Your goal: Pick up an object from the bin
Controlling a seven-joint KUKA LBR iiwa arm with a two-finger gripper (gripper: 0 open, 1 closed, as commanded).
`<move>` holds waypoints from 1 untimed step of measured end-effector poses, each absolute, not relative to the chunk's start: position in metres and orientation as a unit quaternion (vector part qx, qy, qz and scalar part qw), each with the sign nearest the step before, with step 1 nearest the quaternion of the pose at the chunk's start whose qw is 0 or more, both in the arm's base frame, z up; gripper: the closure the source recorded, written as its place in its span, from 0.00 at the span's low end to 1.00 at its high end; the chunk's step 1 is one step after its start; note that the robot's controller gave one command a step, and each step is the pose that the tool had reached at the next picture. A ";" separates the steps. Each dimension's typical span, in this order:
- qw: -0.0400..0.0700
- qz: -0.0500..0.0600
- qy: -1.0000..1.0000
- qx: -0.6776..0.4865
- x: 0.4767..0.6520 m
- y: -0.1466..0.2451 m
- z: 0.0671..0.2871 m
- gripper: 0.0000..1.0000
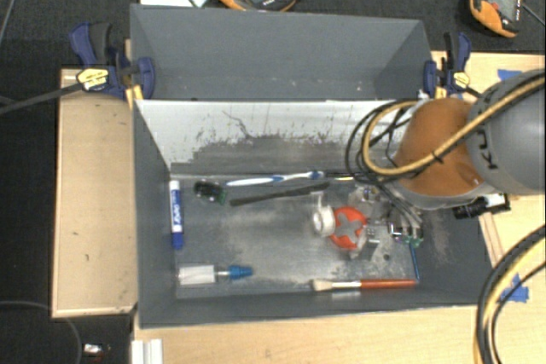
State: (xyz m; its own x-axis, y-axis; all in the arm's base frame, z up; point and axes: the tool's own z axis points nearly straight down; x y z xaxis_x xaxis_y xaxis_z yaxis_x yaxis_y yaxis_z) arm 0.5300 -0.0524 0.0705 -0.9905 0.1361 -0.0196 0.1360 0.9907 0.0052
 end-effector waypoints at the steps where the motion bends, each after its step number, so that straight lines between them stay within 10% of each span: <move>1: 0.004 0.002 1.000 0.000 0.545 -0.041 0.079 1.00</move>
Offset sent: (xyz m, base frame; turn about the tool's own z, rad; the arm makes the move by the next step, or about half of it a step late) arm 0.0000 0.0000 0.0000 0.0000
